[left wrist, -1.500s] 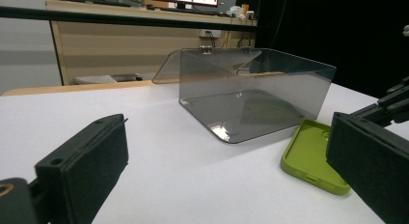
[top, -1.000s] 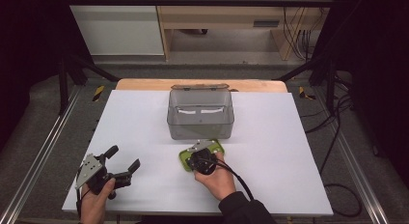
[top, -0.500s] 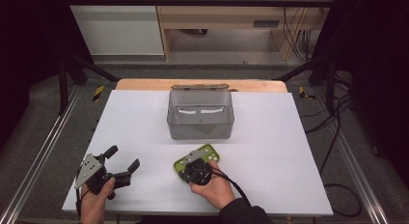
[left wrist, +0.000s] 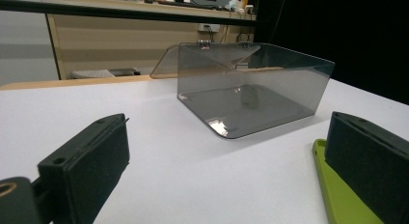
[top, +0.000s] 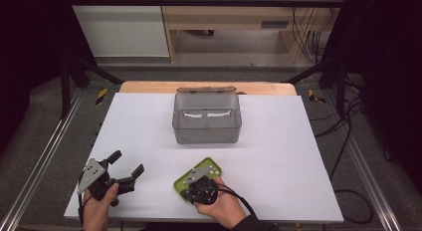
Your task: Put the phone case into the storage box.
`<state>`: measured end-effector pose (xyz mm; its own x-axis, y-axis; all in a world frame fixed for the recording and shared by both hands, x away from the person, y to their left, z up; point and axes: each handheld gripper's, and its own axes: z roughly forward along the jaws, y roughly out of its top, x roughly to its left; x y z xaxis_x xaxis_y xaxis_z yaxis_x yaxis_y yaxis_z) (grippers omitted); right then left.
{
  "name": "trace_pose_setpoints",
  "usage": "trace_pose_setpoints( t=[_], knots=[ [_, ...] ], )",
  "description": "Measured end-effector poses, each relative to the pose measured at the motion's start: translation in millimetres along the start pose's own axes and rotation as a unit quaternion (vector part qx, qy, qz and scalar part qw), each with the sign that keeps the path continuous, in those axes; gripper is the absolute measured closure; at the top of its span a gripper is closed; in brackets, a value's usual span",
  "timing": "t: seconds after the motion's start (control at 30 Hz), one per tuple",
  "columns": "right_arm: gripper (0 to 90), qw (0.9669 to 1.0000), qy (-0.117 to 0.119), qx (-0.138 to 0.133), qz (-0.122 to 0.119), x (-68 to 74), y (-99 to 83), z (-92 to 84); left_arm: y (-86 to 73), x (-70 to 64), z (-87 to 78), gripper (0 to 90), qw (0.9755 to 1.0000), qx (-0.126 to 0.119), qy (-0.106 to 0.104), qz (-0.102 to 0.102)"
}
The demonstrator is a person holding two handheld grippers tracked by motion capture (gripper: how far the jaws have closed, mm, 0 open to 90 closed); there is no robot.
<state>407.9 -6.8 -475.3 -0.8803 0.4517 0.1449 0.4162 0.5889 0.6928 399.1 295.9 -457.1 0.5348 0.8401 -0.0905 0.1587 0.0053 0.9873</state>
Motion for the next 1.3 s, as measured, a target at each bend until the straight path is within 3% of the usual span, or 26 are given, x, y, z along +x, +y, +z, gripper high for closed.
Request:
trace_pose_setpoints(
  t=[0.2, 0.43, 0.6, 0.63, 0.67, 0.73, 0.77, 0.8, 0.87, 1.0, 1.07, 1.2, 1.23, 1.27, 1.3],
  knots=[
    [90.0, 0.9999, -0.003, -0.011, 0.001, -2.8, -2.0, -4.3, 0.7, -2.1, -0.6, 1.9, 1.0000, 0.002, -0.004, 0.002],
    [89.9, 0.9977, -0.042, -0.050, 0.017, -14.1, -4.2, -23.4, 0.1, -5.4, 1.2, 1.8, 0.9999, 0.010, -0.012, 0.000],
    [70.9, 0.9897, -0.079, -0.113, 0.038, -30.7, -9.8, -49.4, 1.1, -7.5, 1.8, 1.8, 0.9997, 0.016, -0.016, -0.002],
    [70.9, 0.9897, -0.079, -0.113, 0.038, -30.7, -9.8, -49.4, 1.1, -7.5, 1.8, 1.8, 0.9997, 0.016, -0.016, -0.002],
    [52.4, 0.9846, -0.093, -0.139, 0.050, -35.8, -13.4, -61.0, 0.8, -7.9, 2.7, 1.8, 0.9996, 0.024, -0.013, -0.004],
    [41.1, 0.9806, -0.110, -0.153, 0.054, -39.8, -16.7, -70.9, 0.7, -9.2, 3.2, 1.8, 0.9994, 0.032, -0.012, -0.003],
    [41.1, 0.9806, -0.110, -0.153, 0.054, -39.8, -16.7, -70.9, 0.7, -9.2, 3.2, 1.8, 0.9994, 0.032, -0.012, -0.003],
    [28.1, 0.9742, -0.140, -0.171, 0.044, -42.9, -22.4, -80.0, 1.8, -11.9, 4.4, 1.8, 0.9991, 0.041, -0.011, 0.003],
    [16.8, 0.9678, -0.160, -0.189, 0.048, -47.9, -30.1, -87.9, 1.8, -15.5, 7.3, 1.8, 0.9985, 0.053, -0.009, 0.011],
    [6.8, 0.9557, -0.184, -0.223, 0.055, -59.7, -46.3, -102.2, 1.7, -25.2, 17.0, 1.8, 0.9962, 0.084, -0.012, 0.021],
    [6.3, 0.9497, -0.190, -0.244, 0.051, -64.2, -54.0, -110.6, 3.0, -30.8, 22.3, 1.9, 0.9944, 0.101, -0.015, 0.027],
    [6.3, 0.9383, -0.205, -0.274, 0.047, -70.2, -65.2, -126.9, 5.4, -44.5, 34.6, 2.1, 0.9877, 0.146, -0.028, 0.048],
    [6.3, 0.9383, -0.205, -0.274, 0.047, -70.2, -65.2, -126.9, 5.4, -44.5, 34.6, 2.1, 0.9877, 0.146, -0.028, 0.048],
    [6.4, 0.9341, -0.222, -0.276, 0.043, -71.3, -70.2, -131.3, 5.4, -52.3, 42.0, 2.0, 0.9821, 0.174, -0.038, 0.061],
    [6.3, 0.9332, -0.227, -0.276, 0.042, -71.8, -72.4, -132.2, 5.1, -56.2, 45.6, 2.1, 0.9794, 0.186, -0.044, 0.065]
  ],
)
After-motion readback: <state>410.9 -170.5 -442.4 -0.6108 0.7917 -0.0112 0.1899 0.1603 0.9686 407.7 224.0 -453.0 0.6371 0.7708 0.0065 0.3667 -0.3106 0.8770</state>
